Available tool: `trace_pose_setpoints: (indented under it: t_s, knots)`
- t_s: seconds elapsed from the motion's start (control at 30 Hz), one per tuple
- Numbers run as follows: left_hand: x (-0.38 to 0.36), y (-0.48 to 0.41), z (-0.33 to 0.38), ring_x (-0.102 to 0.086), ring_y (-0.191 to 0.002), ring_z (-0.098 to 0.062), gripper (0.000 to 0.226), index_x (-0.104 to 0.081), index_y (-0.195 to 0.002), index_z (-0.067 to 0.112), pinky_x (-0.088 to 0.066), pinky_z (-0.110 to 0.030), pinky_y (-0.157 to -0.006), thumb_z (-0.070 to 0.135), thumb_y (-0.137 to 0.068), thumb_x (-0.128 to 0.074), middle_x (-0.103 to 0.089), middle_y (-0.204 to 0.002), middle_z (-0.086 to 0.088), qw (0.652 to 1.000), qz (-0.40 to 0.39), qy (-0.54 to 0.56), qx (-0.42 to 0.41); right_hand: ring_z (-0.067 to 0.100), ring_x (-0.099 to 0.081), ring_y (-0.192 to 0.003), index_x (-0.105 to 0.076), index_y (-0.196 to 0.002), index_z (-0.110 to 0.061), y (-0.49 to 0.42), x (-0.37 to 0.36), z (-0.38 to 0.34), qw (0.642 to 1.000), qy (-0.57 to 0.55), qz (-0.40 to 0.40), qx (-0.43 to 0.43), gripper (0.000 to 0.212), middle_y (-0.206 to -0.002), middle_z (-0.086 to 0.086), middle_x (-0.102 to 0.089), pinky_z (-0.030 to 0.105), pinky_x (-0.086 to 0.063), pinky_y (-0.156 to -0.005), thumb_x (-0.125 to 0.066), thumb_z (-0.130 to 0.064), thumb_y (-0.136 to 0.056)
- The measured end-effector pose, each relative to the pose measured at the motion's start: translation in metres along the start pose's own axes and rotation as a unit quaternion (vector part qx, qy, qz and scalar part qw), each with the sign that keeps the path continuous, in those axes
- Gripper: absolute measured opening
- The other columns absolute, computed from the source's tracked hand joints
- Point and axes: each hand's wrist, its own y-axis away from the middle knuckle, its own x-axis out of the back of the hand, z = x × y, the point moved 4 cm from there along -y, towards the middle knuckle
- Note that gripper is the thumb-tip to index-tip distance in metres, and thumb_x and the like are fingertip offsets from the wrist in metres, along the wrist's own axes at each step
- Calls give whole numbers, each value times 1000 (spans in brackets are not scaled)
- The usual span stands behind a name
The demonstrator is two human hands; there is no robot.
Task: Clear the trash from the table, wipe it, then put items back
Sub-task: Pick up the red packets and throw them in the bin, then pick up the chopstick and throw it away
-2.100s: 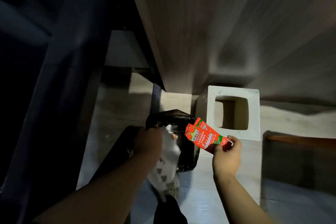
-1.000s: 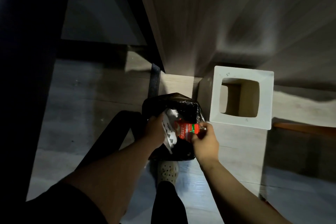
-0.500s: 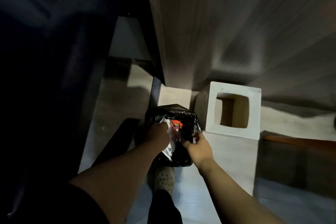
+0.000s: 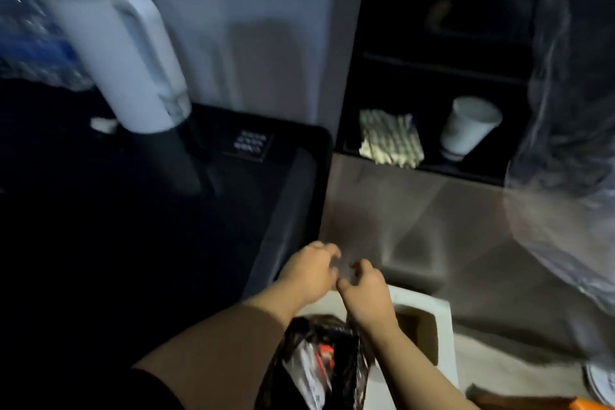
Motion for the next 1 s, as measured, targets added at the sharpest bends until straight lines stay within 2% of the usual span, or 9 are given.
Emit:
trace_pose_setpoints:
  t_s: [0.1, 0.17, 0.33, 0.43, 0.57, 0.67, 0.83, 1.0]
  knots:
    - [67, 23, 9, -53, -113, -22, 32, -54, -124, 25, -45, -32, -85, 20, -95, -43, -55, -125, -1, 993, 99, -32, -55, 25, -53, -110, -52, -122, -13, 14, 15, -60, 998, -13, 37, 58, 36, -121, 9, -55, 28, -40, -81, -56, -24, -88]
    - [109, 40, 0, -54, -113, -21, 31, -54, -123, 25, -46, -32, -84, 20, -95, -42, -56, -122, -1, 983, 164, -58, -53, 24, -53, -109, -53, -120, -14, 25, 18, -97, 995, -14, 56, 86, 32, -120, 8, -55, 28, -41, -82, -55, -22, -89]
    - [187, 80, -68, -54, -115, -23, 33, -54, -125, 23, -47, -35, -88, 19, -95, -41, -55, -126, -2, 972, 216, -92, -28, 24, -52, -114, -51, -125, -16, 54, -7, -187, 988, 12, 77, 137, 35, -124, 7, -53, 29, -41, -89, -53, -23, -90]
    - [218, 108, -124, -54, -113, -24, 32, -53, -125, 20, -47, -36, -86, 18, -95, -40, -55, -124, -4, 968, 219, -123, -31, 22, -52, -114, -51, -126, -17, 72, -49, -239, 984, 39, 81, 153, 37, -124, 5, -53, 32, -44, -94, -54, -27, -90]
    - [247, 152, -214, -56, -109, -26, 29, -54, -120, 18, -46, -34, -81, 17, -94, -40, -56, -120, -6, 970, 197, -142, -14, 20, -51, -114, -50, -126, -18, 100, -131, -302, 982, 82, 39, 166, 37, -124, 3, -53, 33, -45, -96, -52, -28, -90]
    - [263, 185, -284, -55, -111, -25, 31, -54, -122, 18, -47, -35, -85, 18, -94, -40, -55, -122, -5, 974, 175, -144, 8, 21, -52, -114, -50, -125, -18, 122, -194, -343, 982, 97, 6, 164, 36, -124, 4, -52, 32, -44, -96, -51, -29, -90]
    - [282, 232, -386, -56, -108, -21, 31, -55, -122, 19, -50, -36, -84, 18, -96, -40, -55, -122, -2, 981, 146, -119, 52, 20, -53, -112, -51, -123, -21, 149, -278, -387, 980, 113, -43, 157, 35, -123, 3, -52, 30, -45, -94, -52, -29, -89]
    - [289, 259, -459, -54, -109, -19, 32, -53, -126, 21, -50, -34, -86, 21, -96, -40, -53, -123, -1, 983, 131, -86, 96, 19, -53, -108, -52, -121, -22, 151, -328, -417, 975, 139, -80, 152, 34, -115, 1, -51, 29, -45, -91, -51, -29, -88]
